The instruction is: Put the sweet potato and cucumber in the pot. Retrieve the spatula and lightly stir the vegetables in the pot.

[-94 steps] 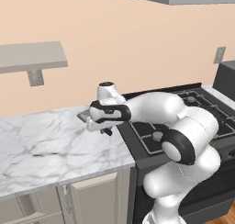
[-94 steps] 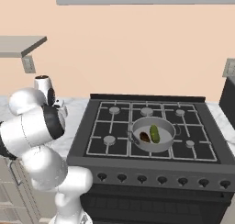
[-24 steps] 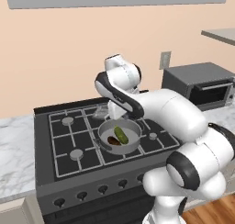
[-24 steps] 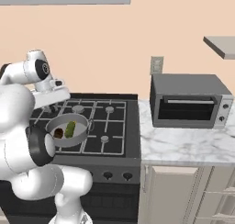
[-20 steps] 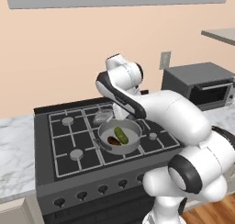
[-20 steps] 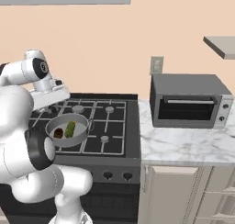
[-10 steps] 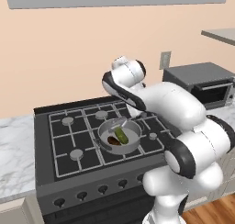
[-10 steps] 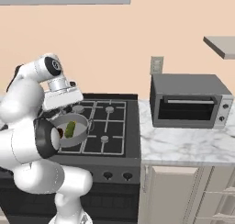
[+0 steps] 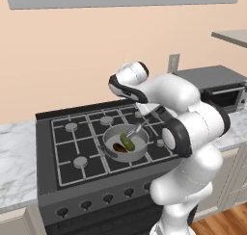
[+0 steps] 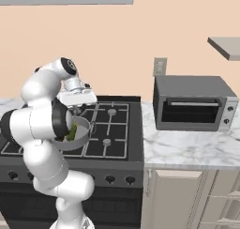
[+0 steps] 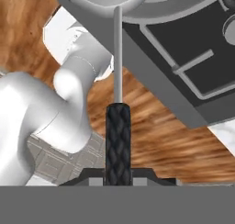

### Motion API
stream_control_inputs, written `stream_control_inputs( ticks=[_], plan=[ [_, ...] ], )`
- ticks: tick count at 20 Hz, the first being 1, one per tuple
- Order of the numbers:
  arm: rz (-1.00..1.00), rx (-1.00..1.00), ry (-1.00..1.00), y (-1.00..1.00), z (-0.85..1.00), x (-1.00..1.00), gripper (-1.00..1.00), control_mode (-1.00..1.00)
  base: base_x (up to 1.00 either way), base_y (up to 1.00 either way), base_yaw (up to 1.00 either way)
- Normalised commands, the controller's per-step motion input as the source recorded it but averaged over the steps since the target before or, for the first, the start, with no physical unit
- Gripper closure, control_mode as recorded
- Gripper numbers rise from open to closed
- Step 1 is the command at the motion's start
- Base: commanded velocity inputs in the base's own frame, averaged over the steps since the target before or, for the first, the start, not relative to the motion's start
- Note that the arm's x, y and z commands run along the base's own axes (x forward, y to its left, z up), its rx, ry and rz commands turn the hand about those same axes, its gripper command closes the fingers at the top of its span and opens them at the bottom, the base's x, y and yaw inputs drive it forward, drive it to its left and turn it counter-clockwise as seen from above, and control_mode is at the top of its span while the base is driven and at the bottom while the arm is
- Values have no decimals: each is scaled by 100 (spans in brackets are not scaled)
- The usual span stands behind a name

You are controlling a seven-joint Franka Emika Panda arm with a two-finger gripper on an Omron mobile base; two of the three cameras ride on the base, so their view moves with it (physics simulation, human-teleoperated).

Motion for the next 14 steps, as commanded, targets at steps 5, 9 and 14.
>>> stream_control_inputs(
  ticks=[5,9,14],
  plan=[
    [0,-13,5,-2,-36,26,100,-100,0,0,0],
    [0,-12,3,0,-33,32,100,-100,0,0,0],
    [3,-5,4,4,5,5,100,-100,0,0,0]
  ],
)
